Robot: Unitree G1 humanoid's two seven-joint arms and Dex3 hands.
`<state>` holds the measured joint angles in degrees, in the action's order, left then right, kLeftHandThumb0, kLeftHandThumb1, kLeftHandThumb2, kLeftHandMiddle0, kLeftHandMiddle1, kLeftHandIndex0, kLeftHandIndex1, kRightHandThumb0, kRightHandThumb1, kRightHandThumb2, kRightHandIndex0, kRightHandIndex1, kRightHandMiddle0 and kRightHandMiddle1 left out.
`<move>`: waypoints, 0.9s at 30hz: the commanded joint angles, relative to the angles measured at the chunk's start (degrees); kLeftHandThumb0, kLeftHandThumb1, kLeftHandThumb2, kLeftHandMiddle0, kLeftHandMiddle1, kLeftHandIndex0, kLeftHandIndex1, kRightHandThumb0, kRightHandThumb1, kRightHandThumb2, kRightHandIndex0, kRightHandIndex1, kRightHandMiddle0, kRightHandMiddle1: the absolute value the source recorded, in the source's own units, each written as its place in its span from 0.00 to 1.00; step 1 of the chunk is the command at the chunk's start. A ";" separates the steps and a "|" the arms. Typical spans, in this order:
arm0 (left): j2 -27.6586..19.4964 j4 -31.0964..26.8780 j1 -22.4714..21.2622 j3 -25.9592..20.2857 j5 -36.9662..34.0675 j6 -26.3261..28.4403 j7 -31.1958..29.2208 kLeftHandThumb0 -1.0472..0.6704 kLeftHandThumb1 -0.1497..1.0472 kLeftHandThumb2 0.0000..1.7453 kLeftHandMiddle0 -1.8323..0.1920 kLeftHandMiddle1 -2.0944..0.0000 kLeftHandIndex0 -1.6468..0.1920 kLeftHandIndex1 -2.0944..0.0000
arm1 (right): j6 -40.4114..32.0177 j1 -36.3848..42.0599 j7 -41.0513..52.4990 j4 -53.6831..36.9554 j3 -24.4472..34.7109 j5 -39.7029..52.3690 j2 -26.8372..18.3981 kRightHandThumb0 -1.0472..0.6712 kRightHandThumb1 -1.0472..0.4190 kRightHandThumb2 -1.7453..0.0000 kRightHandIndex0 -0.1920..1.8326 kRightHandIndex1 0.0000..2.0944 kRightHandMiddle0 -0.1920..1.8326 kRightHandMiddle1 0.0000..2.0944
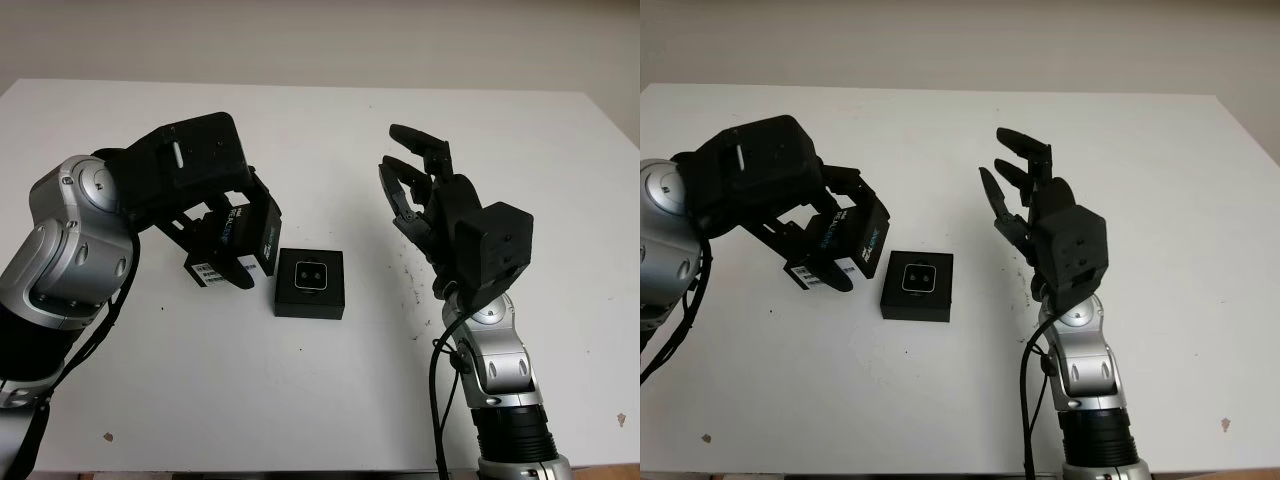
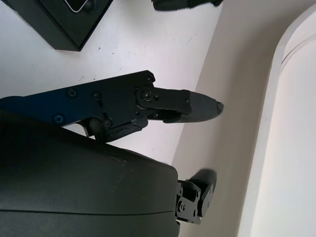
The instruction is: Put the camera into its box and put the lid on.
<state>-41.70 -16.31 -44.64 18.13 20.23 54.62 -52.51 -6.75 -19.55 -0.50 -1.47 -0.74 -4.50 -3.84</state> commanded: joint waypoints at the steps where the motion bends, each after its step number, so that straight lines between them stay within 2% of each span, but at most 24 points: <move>1: 1.20 -0.19 -0.59 -0.11 -0.76 -0.12 1.54 0.47 0.92 0.03 0.70 0.26 0.71 0.30 | 2.25 -0.76 -0.02 -0.56 -0.55 -1.03 -0.68 0.22 0.00 0.69 0.03 0.10 0.02 0.14; 8: 5.37 -0.98 1.77 0.02 -1.58 -0.97 8.76 0.48 0.90 0.03 0.69 0.25 0.72 0.29 | 2.96 -0.79 -0.03 -1.29 -1.45 -2.50 -0.43 0.20 0.00 0.68 0.03 0.07 0.03 0.10; 16: 7.90 -2.46 5.87 0.38 -0.92 -7.68 15.47 0.50 0.92 0.03 0.69 0.24 0.76 0.27 | 4.38 -0.69 -2.05 -0.22 -0.69 -2.69 0.93 0.20 0.00 0.69 0.05 0.06 0.05 0.09; 20: 8.64 -2.47 7.30 0.36 -1.00 -9.92 16.42 0.51 0.93 0.03 0.70 0.23 0.77 0.28 | 4.36 -1.05 -3.71 0.31 0.31 -1.33 2.53 0.20 0.00 0.70 0.06 0.06 0.05 0.08; 27: 8.24 -2.24 7.92 0.92 -0.99 -10.23 15.50 0.51 0.92 0.03 0.70 0.22 0.75 0.27 | 2.97 -1.51 -4.45 0.29 1.13 0.13 3.32 0.20 0.00 0.69 0.05 0.05 0.05 0.08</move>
<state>-33.27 -17.88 -37.43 18.79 19.33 44.89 -36.76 -3.32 -20.17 -4.74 -1.04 0.10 -4.59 -0.79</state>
